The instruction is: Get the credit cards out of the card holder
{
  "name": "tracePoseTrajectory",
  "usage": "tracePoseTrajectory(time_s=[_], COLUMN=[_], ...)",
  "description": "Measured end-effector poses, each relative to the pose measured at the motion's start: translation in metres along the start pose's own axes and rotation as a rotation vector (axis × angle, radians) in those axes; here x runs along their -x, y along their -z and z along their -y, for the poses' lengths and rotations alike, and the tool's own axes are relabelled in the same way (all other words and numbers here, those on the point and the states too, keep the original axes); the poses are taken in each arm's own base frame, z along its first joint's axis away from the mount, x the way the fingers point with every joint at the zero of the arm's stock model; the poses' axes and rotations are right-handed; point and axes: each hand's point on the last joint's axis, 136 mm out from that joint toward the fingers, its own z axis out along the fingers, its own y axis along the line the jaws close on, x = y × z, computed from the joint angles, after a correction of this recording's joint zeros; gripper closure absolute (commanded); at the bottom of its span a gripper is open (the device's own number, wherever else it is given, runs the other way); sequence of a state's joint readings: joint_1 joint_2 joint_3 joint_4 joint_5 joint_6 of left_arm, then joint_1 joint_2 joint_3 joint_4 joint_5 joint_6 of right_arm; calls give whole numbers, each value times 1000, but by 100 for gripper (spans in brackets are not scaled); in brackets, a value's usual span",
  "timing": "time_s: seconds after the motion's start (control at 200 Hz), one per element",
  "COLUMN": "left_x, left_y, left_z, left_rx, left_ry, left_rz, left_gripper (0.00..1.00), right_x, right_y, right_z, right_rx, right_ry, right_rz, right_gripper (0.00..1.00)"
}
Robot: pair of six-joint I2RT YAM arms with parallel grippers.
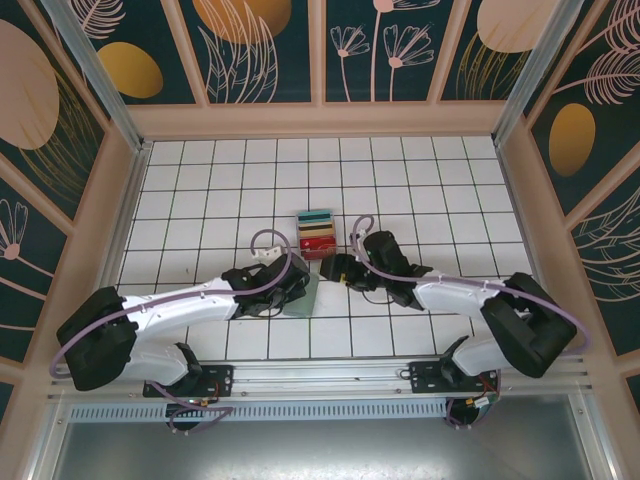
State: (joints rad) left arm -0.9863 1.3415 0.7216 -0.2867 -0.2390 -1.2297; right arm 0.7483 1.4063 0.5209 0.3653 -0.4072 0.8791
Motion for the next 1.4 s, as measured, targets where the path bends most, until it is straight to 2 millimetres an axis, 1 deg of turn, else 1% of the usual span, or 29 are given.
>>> tracePoseTrajectory(time_s=[0.07,0.17,0.305,0.38,0.5,0.596,0.641,0.696,0.736,0.771,0.876,1.036,1.106,1.181,1.276,1.331,1.401], left_x=[1,1,0,0,0,0,0,0,0,0,3,7,11,12,9,7,6], left_y=[1,1,1,1,2,3,4,5,5,5,7,20,26,29,27,27,27], left_z=[4,7,10,12,15,16,17,18,18,16,15,14,5,-10,-25,-29,-27], left_rx=[-16,-31,-43,-51,-64,-70,-74,-78,-78,-70,-70,-116,-124,-112,-97,-97,-104], left_ry=[7,10,12,14,19,22,24,26,26,28,47,83,104,130,149,150,149], left_rz=[1,-2,-9,-9,-10,-12,-15,-16,-17,-18,-14,-2,14,26,25,20,15], left_gripper=[100,100,100,100,100,100,100,100,100,100,100,100,100,100,100,100,100], right_x=[-6,-14,-18,-17,-20,-22,-22,-21,-21,-20,-17,-12,-5,1,-1,-4,-6], right_y=[-7,-16,-19,-20,-25,-28,-28,-28,-28,-28,-28,-21,-16,-13,-12,-12,-12], right_z=[5,10,4,1,4,7,6,3,1,-1,-2,-9,-3,5,6,7,8], right_rx=[0,0,29,48,53,50,53,64,73,76,77,97,75,54,51,50,48], right_ry=[-27,-56,-66,-61,-76,-86,-92,-79,-83,-80,-71,-43,-47,-57,-47,-45,-43], right_rz=[-30,-66,-82,-80,-99,-108,-109,-110,-113,-111,-106,-91,-73,-63,-76,-88,-97], right_gripper=[36,34,32,36,44,57,69,87,92,100,100,100,100,100,100,100,100])
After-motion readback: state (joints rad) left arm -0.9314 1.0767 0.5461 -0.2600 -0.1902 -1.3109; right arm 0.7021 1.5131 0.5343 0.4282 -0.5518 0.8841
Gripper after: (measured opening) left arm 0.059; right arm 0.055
